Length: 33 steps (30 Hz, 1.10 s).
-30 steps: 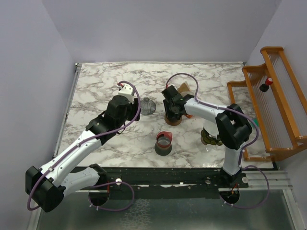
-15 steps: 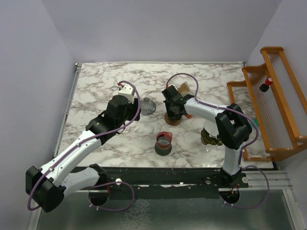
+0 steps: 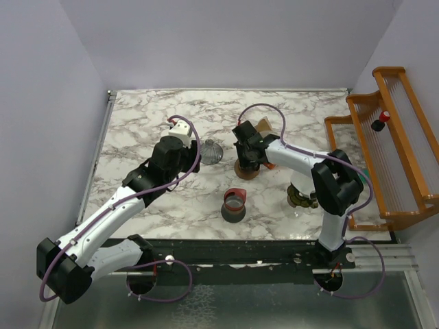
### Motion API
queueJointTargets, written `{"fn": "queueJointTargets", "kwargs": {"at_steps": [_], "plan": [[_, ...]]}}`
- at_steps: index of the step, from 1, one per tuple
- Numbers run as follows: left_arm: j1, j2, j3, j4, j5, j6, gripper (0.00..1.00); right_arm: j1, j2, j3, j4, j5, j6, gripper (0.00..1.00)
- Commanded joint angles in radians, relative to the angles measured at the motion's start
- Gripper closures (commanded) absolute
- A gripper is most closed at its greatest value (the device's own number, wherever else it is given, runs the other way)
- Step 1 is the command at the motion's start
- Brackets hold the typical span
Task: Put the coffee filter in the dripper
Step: Pick up the dripper holder from the center of the board.
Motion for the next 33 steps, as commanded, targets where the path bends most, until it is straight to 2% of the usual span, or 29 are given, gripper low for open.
{"fn": "queueJointTargets", "kwargs": {"at_steps": [1, 9, 16, 24, 31, 33], "plan": [[0.005, -0.025, -0.013, 0.014, 0.016, 0.001, 0.43, -0.003, -0.082, 0.033, -0.011, -0.036, 0.016, 0.99], [0.005, -0.048, -0.01, 0.018, 0.0, -0.019, 0.39, -0.003, -0.178, 0.081, -0.033, -0.056, -0.001, 0.99], [0.012, -0.034, 0.053, -0.013, 0.098, -0.06, 0.31, -0.002, -0.291, 0.13, -0.049, -0.112, -0.001, 0.99], [0.092, -0.013, 0.122, 0.02, 0.409, -0.195, 0.24, 0.027, -0.41, 0.15, -0.058, -0.141, 0.014, 0.99], [0.162, 0.009, 0.101, 0.159, 0.711, -0.389, 0.23, 0.084, -0.48, 0.119, -0.042, -0.155, 0.036, 0.99], [0.167, 0.019, 0.088, 0.191, 0.756, -0.433, 0.23, 0.107, -0.495, 0.107, -0.037, -0.155, 0.037, 0.99]]}}
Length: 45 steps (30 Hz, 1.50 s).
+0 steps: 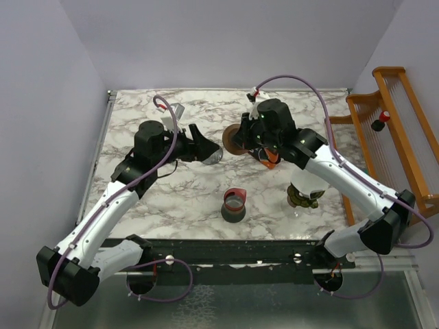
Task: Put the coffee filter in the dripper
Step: Pick up the dripper holder from the center of the board.
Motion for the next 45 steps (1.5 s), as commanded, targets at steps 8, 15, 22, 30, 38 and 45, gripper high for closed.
{"fn": "queueJointTargets", "kwargs": {"at_steps": [8, 15, 22, 30, 38, 45], "plan": [[0.032, 0.025, -0.055, 0.165, 0.283, -0.242, 0.28, 0.111, -0.063, -0.009, 0.019, -0.029, 0.017, 0.99], [0.044, 0.019, -0.083, 0.161, 0.285, -0.262, 0.43, 0.128, -0.061, -0.001, 0.023, -0.029, 0.013, 0.99], [0.06, 0.015, -0.106, 0.192, 0.297, -0.287, 0.55, 0.136, -0.072, -0.007, 0.026, -0.026, 0.015, 0.99], [0.066, 0.023, -0.121, 0.243, 0.333, -0.331, 0.62, 0.145, -0.08, -0.009, 0.027, -0.031, 0.017, 0.99], [0.067, 0.021, -0.133, 0.277, 0.336, -0.343, 0.78, 0.151, -0.089, -0.009, 0.029, -0.043, 0.021, 0.99], [0.069, 0.028, -0.143, 0.3, 0.344, -0.355, 1.0, 0.156, -0.103, -0.013, 0.03, -0.073, 0.025, 0.99]]}}
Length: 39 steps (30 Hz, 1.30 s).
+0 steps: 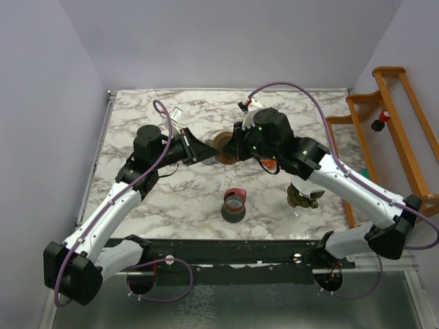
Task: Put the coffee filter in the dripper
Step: Pick up the dripper holder from the center of the board.
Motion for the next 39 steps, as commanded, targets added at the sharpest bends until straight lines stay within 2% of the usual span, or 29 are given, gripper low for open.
{"fn": "queueJointTargets", "kwargs": {"at_steps": [1, 5, 10, 17, 23, 27, 32, 39], "plan": [[0.003, 0.004, -0.018, 0.05, 0.032, -0.014, 1.0, 0.014, -0.033, -0.002, 0.021, -0.056, 0.01, 0.99], [0.005, -0.002, -0.022, 0.068, 0.039, -0.03, 1.0, 0.015, -0.038, 0.007, 0.002, -0.049, 0.009, 0.97], [0.005, -0.01, -0.034, 0.064, 0.039, -0.033, 1.0, 0.015, -0.062, 0.012, -0.025, -0.024, 0.001, 0.73], [0.011, -0.032, -0.062, 0.062, 0.044, -0.051, 1.0, 0.013, -0.131, 0.019, -0.091, 0.076, -0.083, 0.46], [0.014, -0.06, -0.106, 0.077, 0.056, -0.102, 1.0, 0.014, -0.216, -0.043, -0.108, 0.0, -0.266, 0.27], [0.016, -0.07, -0.177, 0.164, 0.089, -0.203, 1.0, 0.015, -0.315, -0.178, -0.007, -0.068, -0.398, 0.25], [0.031, -0.07, -0.237, 0.238, 0.135, -0.307, 1.0, 0.047, -0.398, -0.323, 0.139, -0.205, -0.576, 0.29], [0.107, -0.076, -0.277, 0.29, 0.218, -0.4, 1.0, 0.235, -0.422, -0.474, 0.258, -0.123, -0.902, 0.28]]}}
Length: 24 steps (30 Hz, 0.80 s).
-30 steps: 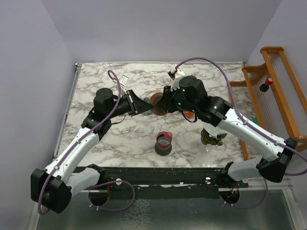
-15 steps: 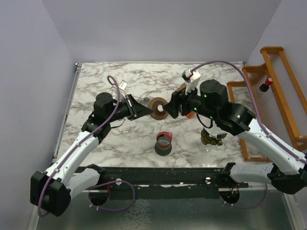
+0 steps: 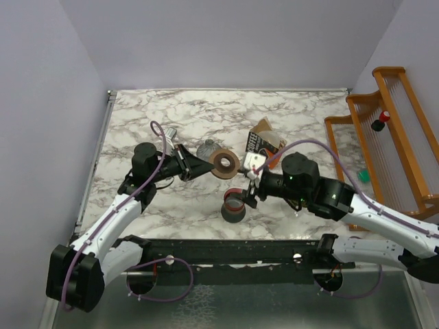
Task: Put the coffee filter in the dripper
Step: Pick up the dripper holder from the center of the board.
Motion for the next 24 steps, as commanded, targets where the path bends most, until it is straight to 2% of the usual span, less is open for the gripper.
{"fn": "queueJointTargets", "kwargs": {"at_steps": [1, 6, 14, 24], "plan": [[0.046, -0.021, -0.008, 0.09, 0.099, -0.093, 1.0, 0.1, -0.04, -0.112, 0.147, 0.029, -0.307, 0.28], [0.075, -0.025, -0.032, 0.098, 0.139, -0.144, 1.0, 0.148, -0.076, -0.229, 0.279, 0.079, -0.524, 0.28], [0.087, -0.041, -0.039, 0.11, 0.167, -0.195, 1.0, 0.233, -0.079, -0.392, 0.582, 0.274, -0.847, 0.28], [0.089, -0.044, -0.031, 0.111, 0.191, -0.214, 1.0, 0.304, -0.016, -0.511, 0.885, 0.429, -1.128, 0.35]]}}
